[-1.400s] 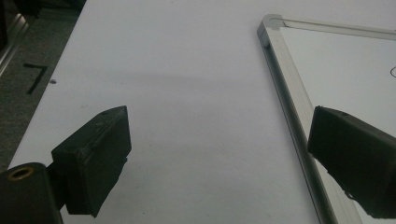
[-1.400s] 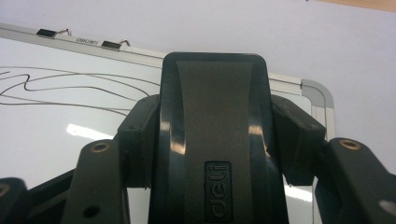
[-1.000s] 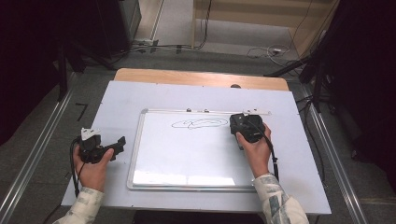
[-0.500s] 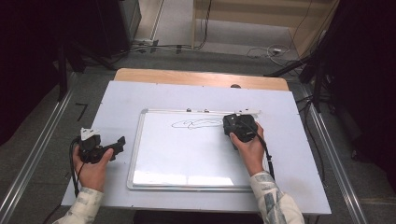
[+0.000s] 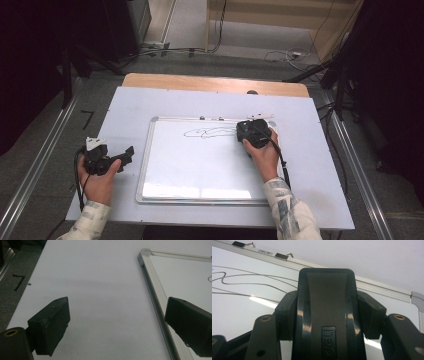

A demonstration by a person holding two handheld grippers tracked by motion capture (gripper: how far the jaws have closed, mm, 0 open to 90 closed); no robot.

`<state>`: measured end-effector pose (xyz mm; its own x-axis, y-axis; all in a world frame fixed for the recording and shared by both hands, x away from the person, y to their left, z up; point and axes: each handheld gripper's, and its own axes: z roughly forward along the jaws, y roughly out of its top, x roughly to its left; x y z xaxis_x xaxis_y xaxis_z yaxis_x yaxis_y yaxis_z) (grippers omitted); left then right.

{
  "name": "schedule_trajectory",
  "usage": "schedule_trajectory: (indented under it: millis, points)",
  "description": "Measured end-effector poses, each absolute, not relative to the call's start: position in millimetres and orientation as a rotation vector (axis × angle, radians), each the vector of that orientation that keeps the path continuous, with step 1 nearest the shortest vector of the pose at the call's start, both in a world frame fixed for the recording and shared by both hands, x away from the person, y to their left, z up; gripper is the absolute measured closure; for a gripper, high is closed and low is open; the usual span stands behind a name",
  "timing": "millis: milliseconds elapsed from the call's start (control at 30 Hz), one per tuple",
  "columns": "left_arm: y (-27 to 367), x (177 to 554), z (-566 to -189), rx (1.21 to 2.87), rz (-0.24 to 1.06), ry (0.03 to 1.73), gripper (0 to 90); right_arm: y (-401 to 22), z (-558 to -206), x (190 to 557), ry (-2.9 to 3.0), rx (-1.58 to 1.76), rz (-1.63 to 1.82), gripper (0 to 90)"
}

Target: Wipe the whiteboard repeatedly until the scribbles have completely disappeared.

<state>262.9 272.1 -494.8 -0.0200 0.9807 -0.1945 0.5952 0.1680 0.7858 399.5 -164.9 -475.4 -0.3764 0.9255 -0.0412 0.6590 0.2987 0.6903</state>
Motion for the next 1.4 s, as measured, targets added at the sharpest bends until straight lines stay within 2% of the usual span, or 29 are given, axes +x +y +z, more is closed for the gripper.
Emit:
schedule_trajectory:
  millis: [533, 1400]
  points:
    - [273, 262, -495, 1.517, 0.659, 1.708, 6.7, -173, -483, 411, 2.133, 1.437, 0.795, 38.5]
    - [271, 262, -495, 1.524, 0.658, 1.707, 6.7, -171, -483, 410, 2.108, 1.438, 0.840, 39.0]
